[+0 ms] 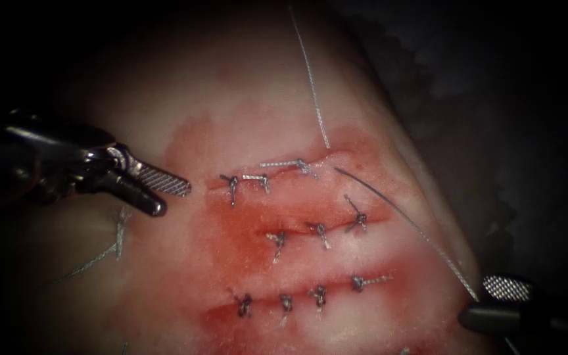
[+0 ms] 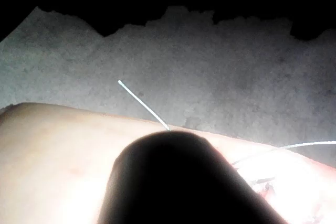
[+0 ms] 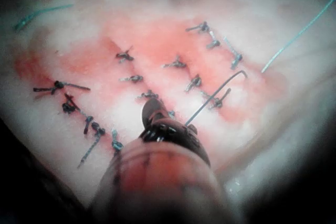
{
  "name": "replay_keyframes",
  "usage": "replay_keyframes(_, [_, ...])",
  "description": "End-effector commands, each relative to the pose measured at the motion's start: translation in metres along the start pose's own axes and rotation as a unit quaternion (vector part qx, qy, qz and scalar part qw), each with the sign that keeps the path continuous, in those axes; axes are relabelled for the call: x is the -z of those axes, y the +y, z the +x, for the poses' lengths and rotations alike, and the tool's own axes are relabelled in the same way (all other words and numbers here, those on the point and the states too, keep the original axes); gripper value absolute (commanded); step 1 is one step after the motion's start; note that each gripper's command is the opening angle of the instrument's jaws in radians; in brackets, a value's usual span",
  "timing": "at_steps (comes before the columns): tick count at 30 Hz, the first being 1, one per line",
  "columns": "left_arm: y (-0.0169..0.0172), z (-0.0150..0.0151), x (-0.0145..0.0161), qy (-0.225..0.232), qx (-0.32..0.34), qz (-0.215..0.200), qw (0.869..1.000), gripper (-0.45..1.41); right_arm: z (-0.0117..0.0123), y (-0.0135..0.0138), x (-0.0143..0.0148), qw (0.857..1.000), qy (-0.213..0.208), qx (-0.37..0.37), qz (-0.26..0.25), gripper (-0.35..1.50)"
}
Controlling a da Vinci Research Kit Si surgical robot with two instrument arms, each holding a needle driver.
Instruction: Wound Closure
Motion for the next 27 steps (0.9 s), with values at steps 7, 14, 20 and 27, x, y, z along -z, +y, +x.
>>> replay_keyframes(7, [-0.0039,-0.0020,-0.0119,0.074,-0.270,-0.071,0.957,0.57,-0.0021,-0.0026,0.0033,0.990,-0.138,-0.020,-0.017,0.88])
replay_keyframes(14, [-0.0094,-0.0041,-0.0191,0.079,-0.494,-0.044,0.865,0.71,-0.0026,-0.0071,0.0037,0.971,-0.233,-0.052,0.012,0.79])
replay_keyframes(20, [-0.0103,-0.0058,-0.0214,0.092,-0.630,-0.059,0.769,0.79,-0.0025,-0.0132,0.0023,0.926,-0.370,-0.064,-0.035,0.84])
replay_keyframes(27, [-0.0100,-0.0055,-0.0258,0.161,-0.720,-0.061,0.672,0.76,-0.0006,-0.0198,0.0017,0.905,-0.416,-0.080,-0.045,0.86])
